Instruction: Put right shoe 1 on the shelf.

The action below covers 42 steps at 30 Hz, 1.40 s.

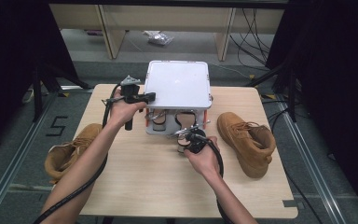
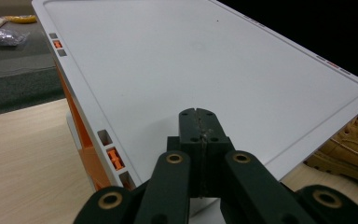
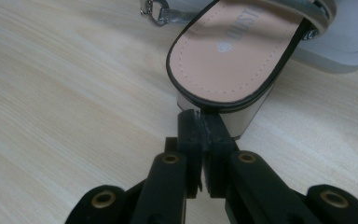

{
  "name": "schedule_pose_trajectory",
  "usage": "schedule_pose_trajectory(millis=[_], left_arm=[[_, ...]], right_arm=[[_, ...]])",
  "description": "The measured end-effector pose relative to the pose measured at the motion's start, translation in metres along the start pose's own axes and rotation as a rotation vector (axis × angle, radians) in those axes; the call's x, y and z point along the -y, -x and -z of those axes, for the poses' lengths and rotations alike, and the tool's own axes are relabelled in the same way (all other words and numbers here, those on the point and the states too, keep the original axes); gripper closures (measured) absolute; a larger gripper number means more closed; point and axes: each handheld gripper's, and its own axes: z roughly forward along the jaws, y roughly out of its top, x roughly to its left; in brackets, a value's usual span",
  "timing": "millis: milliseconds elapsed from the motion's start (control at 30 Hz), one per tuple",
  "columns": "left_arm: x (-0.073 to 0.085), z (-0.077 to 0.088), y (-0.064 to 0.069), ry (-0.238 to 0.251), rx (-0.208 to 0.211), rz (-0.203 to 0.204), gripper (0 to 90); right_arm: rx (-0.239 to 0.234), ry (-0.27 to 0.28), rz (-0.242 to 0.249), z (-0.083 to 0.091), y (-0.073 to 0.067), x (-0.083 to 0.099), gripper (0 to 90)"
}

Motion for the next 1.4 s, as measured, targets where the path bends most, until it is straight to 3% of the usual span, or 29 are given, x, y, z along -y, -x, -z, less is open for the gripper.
schedule_pose_trajectory(millis=[433, 533, 700, 767, 800, 967, 1000, 1267, 1400], left_arm=[[0.000, 0.000, 0.000, 0.001, 0.000, 0.002, 89.8], [0.000, 0.000, 0.000, 0.000, 0.000, 0.000, 89.8], [0.000, 0.000, 0.000, -0.003, -0.004, 0.001, 89.8], [0.000, 0.000, 0.000, 0.000, 0.000, 0.000, 89.8], [0.000, 0.000, 0.000, 0.000, 0.000, 0.000, 89.8], [0.000, 0.000, 0.000, -0.003, -0.004, -0.001, 89.8], [0.000, 0.000, 0.000, -0.003, -0.004, -0.001, 89.9], [0.000, 0.000, 0.000, -0.002, -0.003, 0.001, 89.8], [0.000, 0.000, 0.000, 0.001, 0.002, 0.001, 89.8]], right_arm=[[0.028, 0.047, -0.004, 0.002, 0.006, -0.014, 88.0], [0.029, 0.052, -0.029, 0.001, 0.006, -0.016, 88.0], [0.037, 0.080, 0.001, 0.000, 0.009, -0.018, 87.9], [0.044, 0.085, -0.025, -0.001, 0.008, -0.019, 87.9], [0.050, 0.086, -0.002, -0.001, 0.010, -0.020, 87.9], [0.064, 0.087, -0.034, -0.003, 0.009, -0.022, 88.0], [0.067, 0.097, -0.017, -0.003, 0.011, -0.023, 88.0], [0.091, 0.106, -0.052, -0.007, 0.012, -0.026, 88.0], [0.087, 0.122, -0.042, -0.008, 0.014, -0.027, 87.9]])
